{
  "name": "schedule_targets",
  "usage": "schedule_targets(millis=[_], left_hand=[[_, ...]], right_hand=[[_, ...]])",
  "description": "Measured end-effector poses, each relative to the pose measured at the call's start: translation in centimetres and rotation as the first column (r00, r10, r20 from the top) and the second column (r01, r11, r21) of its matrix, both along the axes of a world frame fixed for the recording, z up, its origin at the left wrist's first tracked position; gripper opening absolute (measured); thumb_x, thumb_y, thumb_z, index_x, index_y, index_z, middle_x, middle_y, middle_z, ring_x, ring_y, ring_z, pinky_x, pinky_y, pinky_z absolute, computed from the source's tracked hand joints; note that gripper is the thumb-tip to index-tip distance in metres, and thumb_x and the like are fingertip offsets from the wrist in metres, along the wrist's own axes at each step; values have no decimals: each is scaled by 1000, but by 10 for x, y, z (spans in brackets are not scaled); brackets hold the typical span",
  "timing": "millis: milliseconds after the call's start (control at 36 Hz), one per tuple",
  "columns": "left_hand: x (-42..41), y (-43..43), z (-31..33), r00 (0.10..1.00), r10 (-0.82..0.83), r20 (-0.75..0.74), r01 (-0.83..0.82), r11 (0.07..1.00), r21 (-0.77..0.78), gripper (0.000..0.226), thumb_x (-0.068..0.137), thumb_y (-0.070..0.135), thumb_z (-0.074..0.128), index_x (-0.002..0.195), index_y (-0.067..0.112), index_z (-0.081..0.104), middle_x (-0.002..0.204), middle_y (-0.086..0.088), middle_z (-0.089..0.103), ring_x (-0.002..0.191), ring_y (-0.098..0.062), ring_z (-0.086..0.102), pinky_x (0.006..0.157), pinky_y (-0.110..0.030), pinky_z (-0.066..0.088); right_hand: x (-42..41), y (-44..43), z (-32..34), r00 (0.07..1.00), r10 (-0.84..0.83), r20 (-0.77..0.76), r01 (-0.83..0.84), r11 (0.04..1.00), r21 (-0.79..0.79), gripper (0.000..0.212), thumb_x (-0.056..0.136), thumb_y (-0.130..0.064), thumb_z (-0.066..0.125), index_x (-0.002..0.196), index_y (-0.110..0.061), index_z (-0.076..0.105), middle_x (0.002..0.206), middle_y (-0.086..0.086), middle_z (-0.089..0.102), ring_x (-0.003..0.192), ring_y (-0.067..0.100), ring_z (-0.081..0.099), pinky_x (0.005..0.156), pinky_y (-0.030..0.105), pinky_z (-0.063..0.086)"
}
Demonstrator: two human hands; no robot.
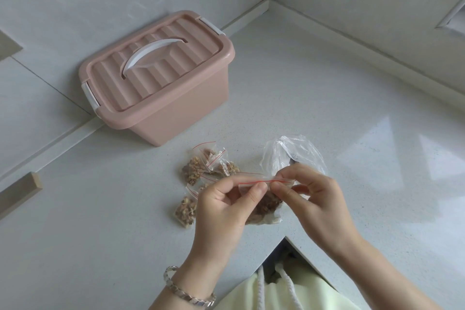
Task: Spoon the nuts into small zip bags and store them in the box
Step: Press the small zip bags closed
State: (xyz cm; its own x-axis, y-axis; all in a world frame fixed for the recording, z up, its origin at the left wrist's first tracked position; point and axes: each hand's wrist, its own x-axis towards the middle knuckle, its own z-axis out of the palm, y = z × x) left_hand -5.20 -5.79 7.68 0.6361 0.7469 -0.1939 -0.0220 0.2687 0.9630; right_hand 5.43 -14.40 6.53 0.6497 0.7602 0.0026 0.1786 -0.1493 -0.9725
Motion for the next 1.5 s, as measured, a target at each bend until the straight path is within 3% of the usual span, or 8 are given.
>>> schedule_targets(millis=[111,278,472,639,778,1167,1361,1500], left_hand=[[-2,10,7,996,-83,-34,86,990,109,15,65,10,66,65,22,76,69,5,73,67,-2,67,64,-10,48],[-7,22,8,986,-94,-135,117,979,169,10,65,3,70,67,13,70,50,9,64,42,5,50,48,-5,37],[-12,23,-2,978,-74,-194,146,908,393,7,69,14,72,70,21,71,53,18,63,48,9,52,53,-4,38],[-12,26,-3,967,-116,-227,225,808,544,11,73,31,66,77,21,71,83,16,70,75,5,64,72,-4,43],[-12,27,-4,967,-129,-221,241,754,611,12,76,28,63,86,22,65,85,12,68,72,4,62,71,-5,43],[-12,26,-7,948,-180,-264,309,730,610,14,77,32,62,87,23,65,84,11,68,77,-5,64,73,-18,50],[-8,25,-8,941,-164,-297,332,631,702,6,81,30,58,81,24,60,75,11,62,70,-8,60,65,-30,49],[-9,25,-7,928,-154,-340,344,707,618,15,76,38,61,87,27,63,79,14,66,71,-3,62,67,-20,49]], right_hand=[[5,-1,-1,999,33,-3,-33,999,3,17,71,-42,58,72,-28,67,73,-11,65,74,12,63,66,18,47],[10,-2,-1,996,84,28,-84,996,6,8,72,-35,61,68,-30,65,72,-12,63,72,8,60,65,14,44],[8,-2,-2,993,95,75,-96,995,10,15,72,-40,56,71,-28,65,77,-10,64,72,7,60,65,10,43],[11,-3,0,988,115,103,-117,993,18,9,73,-37,56,69,-34,63,74,-13,63,70,7,59,64,9,41],[12,-3,-1,981,137,134,-139,990,3,12,75,-37,55,71,-29,64,75,-12,62,72,8,59,65,10,42],[15,-6,1,966,196,170,-195,981,-19,9,77,-39,55,73,-36,63,78,-15,63,74,10,61,66,19,47],[12,-6,0,964,198,178,-201,980,-3,9,78,-39,56,74,-35,64,78,-13,63,74,9,60,66,16,45],[12,-6,-5,930,207,303,-204,978,-40,18,82,-37,57,83,-24,69,78,-17,63,75,4,61,68,20,48]])
